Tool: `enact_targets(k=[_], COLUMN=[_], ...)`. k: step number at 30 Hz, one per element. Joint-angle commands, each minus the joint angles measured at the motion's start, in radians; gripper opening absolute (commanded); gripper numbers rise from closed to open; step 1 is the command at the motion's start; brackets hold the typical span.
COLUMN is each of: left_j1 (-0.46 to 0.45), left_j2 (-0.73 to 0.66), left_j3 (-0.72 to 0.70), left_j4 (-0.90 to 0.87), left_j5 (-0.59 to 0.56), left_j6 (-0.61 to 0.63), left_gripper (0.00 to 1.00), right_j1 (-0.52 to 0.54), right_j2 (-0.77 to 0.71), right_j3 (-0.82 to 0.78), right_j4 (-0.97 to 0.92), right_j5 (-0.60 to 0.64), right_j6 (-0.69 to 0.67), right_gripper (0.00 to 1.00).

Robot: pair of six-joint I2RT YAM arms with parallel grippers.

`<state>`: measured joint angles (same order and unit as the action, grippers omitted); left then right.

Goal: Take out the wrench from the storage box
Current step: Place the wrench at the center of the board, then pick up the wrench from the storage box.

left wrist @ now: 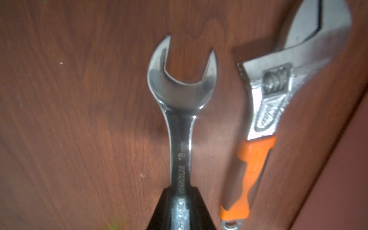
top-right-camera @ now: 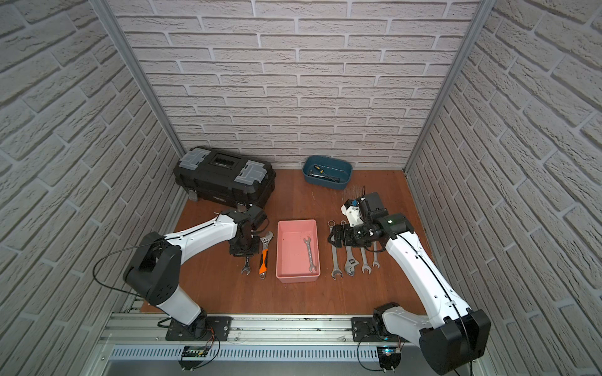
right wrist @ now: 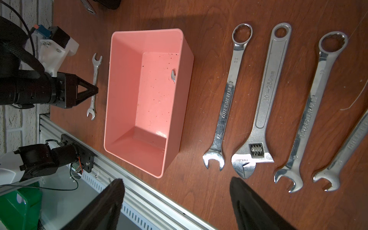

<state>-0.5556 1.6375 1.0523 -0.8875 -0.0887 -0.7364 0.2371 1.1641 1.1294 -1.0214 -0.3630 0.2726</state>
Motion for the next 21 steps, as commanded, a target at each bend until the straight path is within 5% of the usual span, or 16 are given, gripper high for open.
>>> enact_targets(k=[1,6,15,21], left_j1=[0.028,0.045,0.060,0.032], left_j2=[0.014,0.062,0.076,-0.011], left_j3=[-0.028,-0.052,-0.050,0.080], left_j4=[0.099,0.155,0.139,0.009], left_j5=[0.036,0.064,0.079,0.066], left_j6=[0.061,0.079,0.088,0.031], left_gripper=[0.01,0.06,0.35,0.50], right_j1=[-0.007,-0.007,-0.007,-0.009], right_j2=[0.006,0.005,0.011,0.008], right_j3=[0.024,0.022,0.039,0.044], right_j4=[0.003,0.001,0.003,0.004], right_j5=[-0.005,0.005,0.013,0.006], right_j6=[-0.013,0.004,0.019,0.021], right_gripper=[0.88,0.88,0.89,0.89])
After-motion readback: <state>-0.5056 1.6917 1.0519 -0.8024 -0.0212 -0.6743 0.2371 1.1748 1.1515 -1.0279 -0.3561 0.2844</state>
